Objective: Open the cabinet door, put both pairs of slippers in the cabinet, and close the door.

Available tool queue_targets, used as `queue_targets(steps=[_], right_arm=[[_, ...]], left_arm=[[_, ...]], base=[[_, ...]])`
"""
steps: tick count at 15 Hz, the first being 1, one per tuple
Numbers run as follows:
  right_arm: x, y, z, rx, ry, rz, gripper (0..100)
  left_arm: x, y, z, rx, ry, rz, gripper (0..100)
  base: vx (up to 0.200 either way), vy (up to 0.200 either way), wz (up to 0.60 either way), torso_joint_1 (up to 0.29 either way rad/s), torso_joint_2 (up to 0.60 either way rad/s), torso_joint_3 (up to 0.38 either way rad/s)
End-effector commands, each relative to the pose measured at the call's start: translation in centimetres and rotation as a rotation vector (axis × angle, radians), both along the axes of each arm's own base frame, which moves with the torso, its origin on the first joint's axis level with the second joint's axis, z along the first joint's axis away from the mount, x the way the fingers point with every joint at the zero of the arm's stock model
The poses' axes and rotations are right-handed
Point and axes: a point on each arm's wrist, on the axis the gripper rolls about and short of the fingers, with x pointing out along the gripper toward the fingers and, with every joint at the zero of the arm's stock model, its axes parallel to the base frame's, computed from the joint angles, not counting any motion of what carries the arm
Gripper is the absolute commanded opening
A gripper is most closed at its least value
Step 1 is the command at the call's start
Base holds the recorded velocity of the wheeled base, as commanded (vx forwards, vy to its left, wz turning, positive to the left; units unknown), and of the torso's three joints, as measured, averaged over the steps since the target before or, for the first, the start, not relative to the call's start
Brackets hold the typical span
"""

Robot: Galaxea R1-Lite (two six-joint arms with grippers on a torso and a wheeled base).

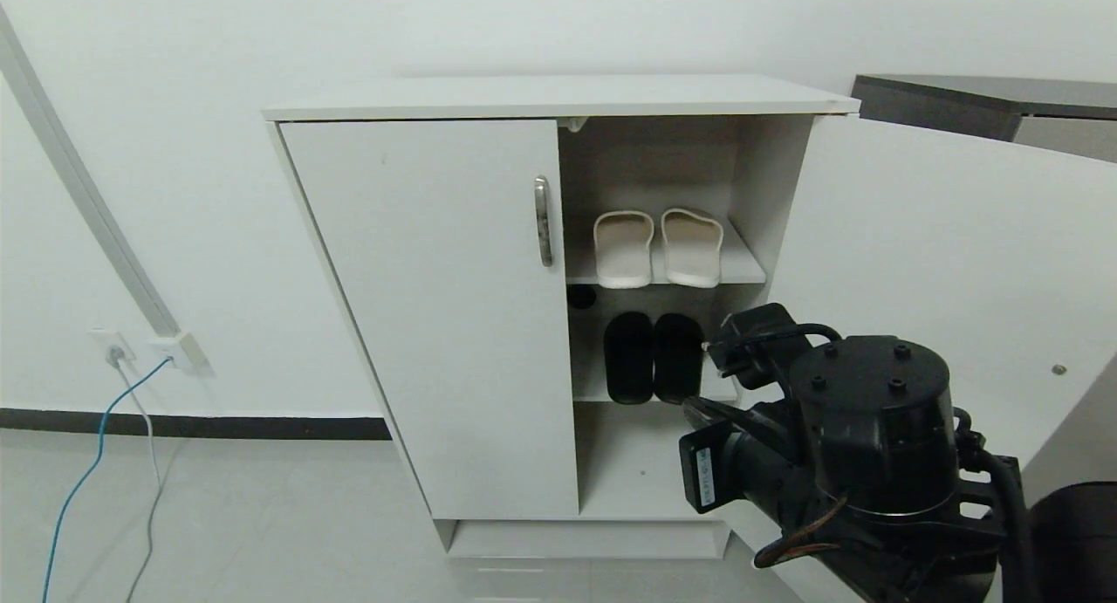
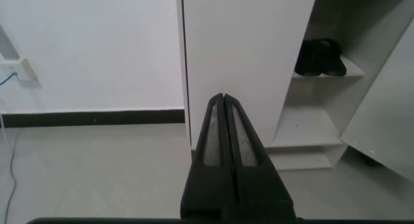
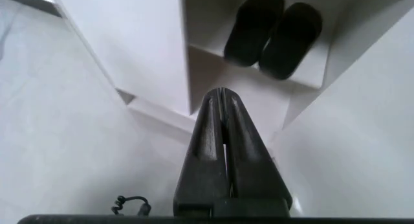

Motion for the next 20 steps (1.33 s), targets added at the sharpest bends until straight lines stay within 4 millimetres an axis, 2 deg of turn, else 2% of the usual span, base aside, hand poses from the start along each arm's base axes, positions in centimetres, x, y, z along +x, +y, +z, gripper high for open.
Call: queue_targets(steps=[1,20], right_arm=[[0.37,0.05,-0.89,-0.021,0.019,0.000,0],[1.02,0.17,-1.59,-0.023,0.005,-0.016,0]], left_arm=[[0.01,0.00,0.00,-0.001,0.001,0.000,0],[0.01,0.00,0.00,-0.005,0.001,0.002,0]], base=[[-0.200,0.000,0.00,0.007,0.00,0.002],[0.000,0.000,0.00,0.000,0.00,0.000]])
